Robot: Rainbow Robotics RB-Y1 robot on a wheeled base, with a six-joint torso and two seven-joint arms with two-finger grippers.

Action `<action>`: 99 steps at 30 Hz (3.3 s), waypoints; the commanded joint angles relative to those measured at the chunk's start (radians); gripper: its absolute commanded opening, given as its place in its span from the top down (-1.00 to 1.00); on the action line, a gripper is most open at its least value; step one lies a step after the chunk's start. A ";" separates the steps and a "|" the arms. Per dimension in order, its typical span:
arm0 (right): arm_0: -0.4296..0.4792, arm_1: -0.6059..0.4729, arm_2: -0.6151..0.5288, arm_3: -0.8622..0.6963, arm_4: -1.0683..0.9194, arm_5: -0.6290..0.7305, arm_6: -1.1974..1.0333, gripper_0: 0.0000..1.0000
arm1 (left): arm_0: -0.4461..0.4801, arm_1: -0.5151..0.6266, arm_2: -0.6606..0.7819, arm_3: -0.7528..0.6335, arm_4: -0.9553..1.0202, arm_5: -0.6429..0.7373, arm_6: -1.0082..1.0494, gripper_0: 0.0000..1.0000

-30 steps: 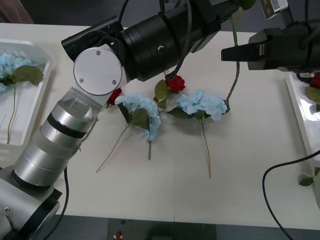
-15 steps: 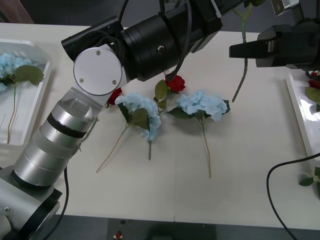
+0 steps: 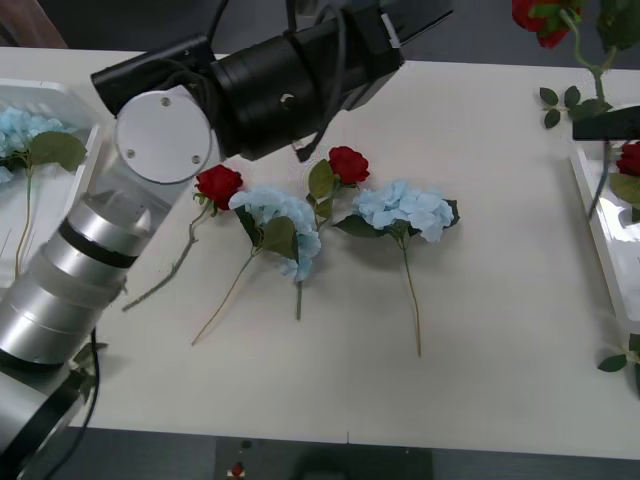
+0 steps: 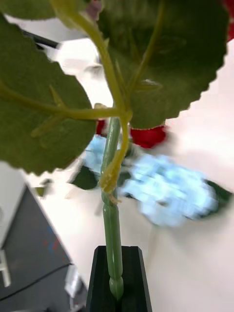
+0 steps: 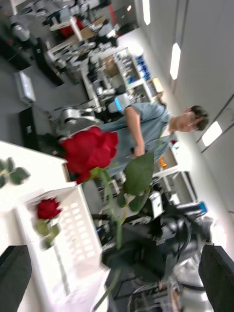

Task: Put the red flowers into the right box and the blue flowers into the left box

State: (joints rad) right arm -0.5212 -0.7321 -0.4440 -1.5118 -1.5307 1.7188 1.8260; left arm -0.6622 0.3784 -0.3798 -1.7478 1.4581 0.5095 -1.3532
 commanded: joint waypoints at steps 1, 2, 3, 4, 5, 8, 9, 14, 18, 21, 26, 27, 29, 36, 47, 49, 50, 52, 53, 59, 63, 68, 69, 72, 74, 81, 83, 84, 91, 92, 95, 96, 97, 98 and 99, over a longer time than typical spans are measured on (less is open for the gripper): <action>0.020 -0.099 -0.010 -0.028 0.106 0.004 -0.062 1.00 | -0.036 0.194 0.033 -0.058 0.126 0.110 -0.026 -1.00; 0.032 -0.118 -0.018 -0.028 0.138 0.004 -0.066 1.00 | -0.033 0.228 0.059 -0.056 0.156 0.162 -0.029 -1.00; 0.046 -0.135 -0.028 -0.028 0.178 0.004 -0.071 1.00 | -0.027 0.260 0.096 -0.056 0.163 0.233 -0.029 -1.00; 0.056 -0.150 -0.038 -0.028 0.215 0.004 -0.076 1.00 | -0.020 0.284 0.127 -0.055 0.159 0.293 -0.029 -1.00; 0.069 -0.162 -0.047 -0.028 0.247 0.002 -0.080 1.00 | -0.014 0.304 0.154 -0.055 0.153 0.353 -0.030 -1.00; 0.110 -0.194 -0.078 -0.028 0.368 0.002 -0.091 1.00 | 0.016 0.359 0.252 -0.055 0.116 0.532 -0.038 -1.00; 0.118 -0.199 -0.082 -0.028 0.393 0.002 -0.094 1.00 | 0.027 0.372 0.266 -0.056 0.107 0.555 -0.040 -1.00; 0.158 -0.230 -0.093 -0.027 0.555 -0.015 -0.100 1.00 | 0.101 0.462 0.292 -0.053 0.045 0.592 -0.130 -1.00; 0.164 -0.230 -0.093 0.021 0.647 -0.041 -0.097 1.00 | 0.158 0.522 0.289 -0.036 -0.009 0.592 -0.201 -1.00; 0.164 -0.231 -0.088 0.096 0.687 -0.088 -0.086 1.00 | 0.184 0.559 0.268 0.004 -0.016 0.590 -0.245 -1.00; 0.164 -0.231 -0.079 0.177 0.710 -0.146 -0.071 1.00 | 0.191 0.576 0.223 0.070 -0.084 0.592 -0.320 -1.00; 0.164 -0.231 -0.074 0.194 0.713 -0.163 -0.070 1.00 | 0.191 0.576 0.213 0.088 -0.102 0.590 -0.328 -1.00; 0.164 -0.231 -0.068 0.232 0.716 -0.199 -0.066 1.00 | 0.190 0.574 0.185 0.113 -0.125 0.569 -0.331 -1.00; 0.164 -0.230 0.041 0.344 0.727 -0.378 -0.051 1.00 | 0.177 0.573 0.018 0.185 -0.202 0.379 -0.334 -1.00; 0.164 -0.224 0.163 0.389 0.710 -0.585 -0.048 0.32 | 0.039 0.562 -0.215 0.298 -0.226 0.291 -0.343 -1.00; 0.162 -0.224 0.163 0.381 0.698 -0.582 -0.043 -0.53 | 0.016 0.548 -0.238 0.320 -0.232 0.290 -0.343 -1.00; 0.162 -0.224 0.163 0.369 0.693 -0.573 -0.042 -0.74 | 0.007 0.540 -0.245 0.329 -0.237 0.291 -0.345 -1.00; 0.162 -0.224 0.160 0.338 0.681 -0.544 -0.040 -0.83 | -0.010 0.528 -0.255 0.349 -0.245 0.291 -0.348 -1.00; 0.164 -0.224 0.156 0.323 0.672 -0.525 -0.040 -0.84 | -0.019 0.521 -0.261 0.356 -0.248 0.291 -0.350 -1.00; 0.162 -0.224 0.111 0.222 0.529 -0.367 -0.045 -0.83 | -0.077 0.484 -0.318 0.430 -0.271 0.281 -0.354 -1.00; 0.162 -0.207 0.105 0.136 0.422 -0.275 -0.057 -0.83 | -0.102 0.456 -0.358 0.482 -0.282 0.247 -0.354 -1.00; 0.164 -0.122 0.077 -0.002 0.428 -0.194 -0.108 -0.84 | -0.129 0.430 -0.404 0.542 -0.292 0.224 -0.357 -1.00; 0.162 -0.098 0.076 -0.047 0.443 -0.171 -0.132 -0.84 | -0.139 0.424 -0.415 0.553 -0.295 0.224 -0.359 -1.00; 0.164 -0.036 0.076 -0.176 0.498 -0.110 -0.206 -0.83 | -0.155 0.413 -0.441 0.574 -0.300 0.224 -0.357 -1.00; 0.162 0.007 0.079 -0.248 0.532 -0.070 -0.246 -0.83 | -0.163 0.407 -0.453 0.587 -0.303 0.224 -0.359 -1.00; 0.164 0.165 0.126 -0.444 0.633 0.045 -0.341 -0.83 | -0.181 0.386 -0.488 0.616 -0.312 0.218 -0.359 -1.00; 0.164 0.198 0.163 -0.481 0.670 0.059 -0.366 -0.83 | -0.181 0.384 -0.488 0.617 -0.317 0.219 -0.359 -0.84; 0.164 0.215 0.191 -0.498 0.692 0.059 -0.381 -0.84 | -0.181 0.381 -0.488 0.617 -0.320 0.219 -0.360 -0.66; 0.164 0.286 0.369 -0.522 0.831 0.013 -0.467 -0.83 | -0.181 0.379 -0.488 0.616 -0.334 0.219 -0.368 0.42; 0.164 0.295 0.392 -0.522 0.854 0.004 -0.478 -0.83 | -0.181 0.379 -0.488 0.616 -0.334 0.219 -0.368 0.50; 0.164 0.313 0.472 -0.519 0.928 -0.024 -0.511 -0.83 | -0.181 0.378 -0.488 0.617 -0.337 0.219 -0.369 0.73; 0.164 0.316 0.487 -0.516 0.942 -0.030 -0.517 -0.83 | -0.181 0.378 -0.488 0.617 -0.337 0.219 -0.371 0.75; 0.165 0.318 0.521 -0.511 0.965 -0.044 -0.533 -0.83 | -0.181 0.376 -0.488 0.616 -0.338 0.219 -0.371 0.82; 0.168 0.319 0.550 -0.505 0.985 -0.064 -0.551 -0.83 | -0.181 0.376 -0.488 0.616 -0.340 0.219 -0.371 0.87; 0.171 0.321 0.570 -0.498 0.997 -0.079 -0.562 -0.83 | -0.181 0.375 -0.488 0.617 -0.340 0.219 -0.373 0.90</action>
State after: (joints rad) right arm -0.3405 -0.4128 0.0933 -2.0019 -0.5634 1.6718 1.3284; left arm -0.8236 0.7651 -0.8777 -1.1309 1.1245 0.7394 -1.6663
